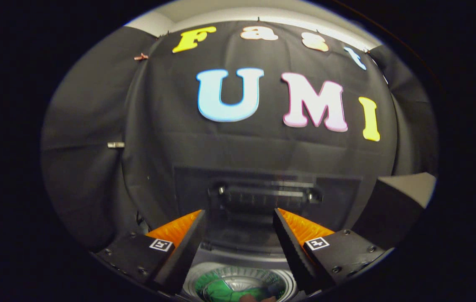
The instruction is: Put the clothes into the washing machine and then close the washing machine lid.
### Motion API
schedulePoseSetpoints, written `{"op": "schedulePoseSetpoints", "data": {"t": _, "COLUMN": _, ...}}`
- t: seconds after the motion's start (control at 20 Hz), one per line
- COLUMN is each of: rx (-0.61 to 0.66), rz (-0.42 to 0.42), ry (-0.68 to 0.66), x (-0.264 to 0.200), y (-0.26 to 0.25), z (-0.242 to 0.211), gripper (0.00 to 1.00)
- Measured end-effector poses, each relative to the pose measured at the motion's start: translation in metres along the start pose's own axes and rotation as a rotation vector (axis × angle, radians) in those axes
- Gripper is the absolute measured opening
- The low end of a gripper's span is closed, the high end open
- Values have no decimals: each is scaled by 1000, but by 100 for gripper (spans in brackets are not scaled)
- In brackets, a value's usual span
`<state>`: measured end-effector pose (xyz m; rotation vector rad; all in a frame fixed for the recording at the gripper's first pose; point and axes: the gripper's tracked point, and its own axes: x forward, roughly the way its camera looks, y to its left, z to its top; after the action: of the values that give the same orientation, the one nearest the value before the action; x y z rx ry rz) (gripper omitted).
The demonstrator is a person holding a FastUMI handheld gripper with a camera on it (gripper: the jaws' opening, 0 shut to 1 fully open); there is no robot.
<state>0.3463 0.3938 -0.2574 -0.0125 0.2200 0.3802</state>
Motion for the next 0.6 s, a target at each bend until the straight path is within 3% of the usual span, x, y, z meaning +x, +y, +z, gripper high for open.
{"op": "schedulePoseSetpoints", "data": {"t": 0.2, "rx": -68, "rz": -34, "ry": -1, "x": 25, "y": -9, "z": 34, "gripper": 99}}
{"op": "schedulePoseSetpoints", "data": {"t": 0.35, "rx": -35, "rz": -62, "ry": 29, "x": 48, "y": -16, "z": 49, "gripper": 99}}
{"op": "schedulePoseSetpoints", "data": {"t": 0.6, "rx": 45, "rz": -118, "ry": 146, "x": 86, "y": -38, "z": 30, "gripper": 99}}
